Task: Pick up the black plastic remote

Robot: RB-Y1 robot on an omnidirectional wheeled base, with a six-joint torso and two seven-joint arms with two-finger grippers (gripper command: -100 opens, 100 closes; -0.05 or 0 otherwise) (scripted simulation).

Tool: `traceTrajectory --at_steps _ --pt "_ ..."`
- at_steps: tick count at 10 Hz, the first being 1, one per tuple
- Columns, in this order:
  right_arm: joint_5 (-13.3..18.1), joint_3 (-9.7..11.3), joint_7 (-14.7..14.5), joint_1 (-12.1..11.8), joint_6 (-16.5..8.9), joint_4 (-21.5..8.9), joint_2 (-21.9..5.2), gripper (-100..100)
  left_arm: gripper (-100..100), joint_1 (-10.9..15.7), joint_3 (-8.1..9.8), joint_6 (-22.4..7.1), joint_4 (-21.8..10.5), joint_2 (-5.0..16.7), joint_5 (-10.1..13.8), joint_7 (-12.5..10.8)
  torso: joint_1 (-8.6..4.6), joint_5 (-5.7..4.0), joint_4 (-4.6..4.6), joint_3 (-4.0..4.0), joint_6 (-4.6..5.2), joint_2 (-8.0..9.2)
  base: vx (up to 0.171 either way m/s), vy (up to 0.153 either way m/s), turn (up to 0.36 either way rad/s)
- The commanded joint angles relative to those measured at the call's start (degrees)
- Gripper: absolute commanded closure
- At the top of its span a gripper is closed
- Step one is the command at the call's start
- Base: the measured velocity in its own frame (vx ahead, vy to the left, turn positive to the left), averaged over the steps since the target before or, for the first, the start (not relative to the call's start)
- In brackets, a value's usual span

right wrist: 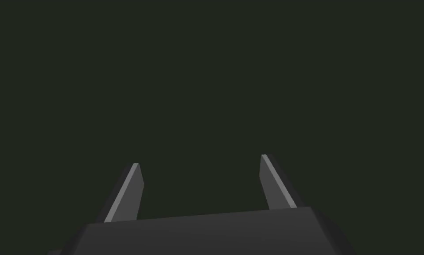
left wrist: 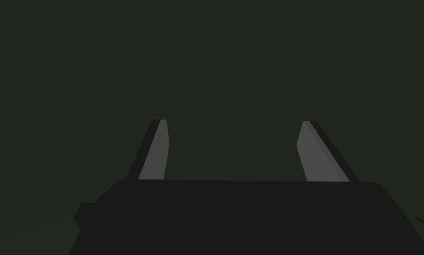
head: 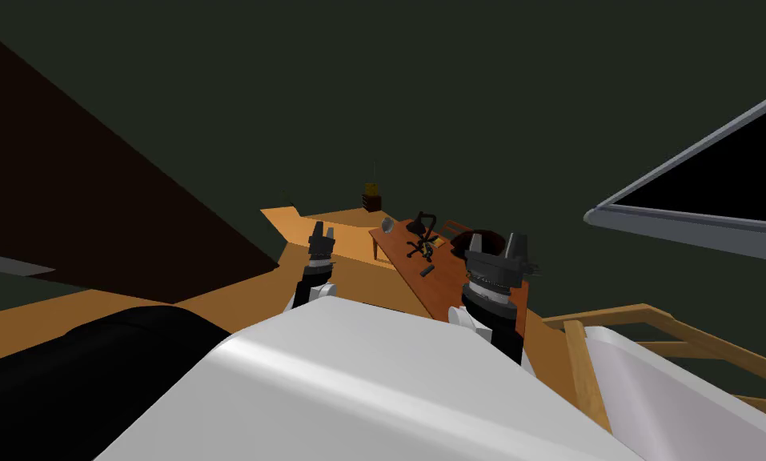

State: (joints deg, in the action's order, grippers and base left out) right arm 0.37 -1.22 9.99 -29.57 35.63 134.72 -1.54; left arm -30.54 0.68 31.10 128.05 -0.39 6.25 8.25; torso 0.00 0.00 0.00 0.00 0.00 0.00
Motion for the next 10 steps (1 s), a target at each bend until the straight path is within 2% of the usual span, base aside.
traceTrajectory --at_steps 1,3,7,8,9,10 --pt "1.78 0.44 -1.09 0.33 0.39 -1.21 -1.64 -100 0 0.00 0.00 0.00 0.00 0.00 0.00 0.00 0.00 0.00 0.00 0.00 0.00 0.00 -0.047 0.060 0.134" --pt "4.40 0.92 -2.68 0.83 0.96 -3.05 -3.61 -100 0 0.01 -0.01 0.00 0.00 -0.01 0.00 0.00 0.43 0.09 0.05 0.12 -0.02 0.22 -0.067 0.123 0.139" --pt "11.50 1.97 -7.61 2.42 2.68 -8.68 -8.74 -100 0 0.01 -0.01 0.00 0.00 0.00 0.00 0.00 0.16 0.04 0.03 0.08 -0.01 0.14 -0.038 0.057 0.177" --pt "12.56 1.97 -7.61 2.42 2.68 -9.08 -8.74 -100 0 0.01 -0.01 0.00 0.00 0.00 0.00 0.00 0.16 0.04 0.03 0.08 -0.01 0.13 -0.015 0.036 0.104" --pt "14.75 2.21 -9.14 2.91 3.20 -11.03 -10.22 -100 0 0.00 0.00 0.00 0.00 0.00 0.00 0.00 0.12 0.03 0.02 0.05 0.00 0.09 -0.016 0.037 0.198" --pt "15.12 2.21 -9.14 2.91 3.20 -11.03 -10.22 -100 0 0.01 -0.01 0.00 0.00 0.00 0.00 0.00 0.10 0.03 0.02 0.04 -0.02 0.07 -0.012 0.020 0.064"
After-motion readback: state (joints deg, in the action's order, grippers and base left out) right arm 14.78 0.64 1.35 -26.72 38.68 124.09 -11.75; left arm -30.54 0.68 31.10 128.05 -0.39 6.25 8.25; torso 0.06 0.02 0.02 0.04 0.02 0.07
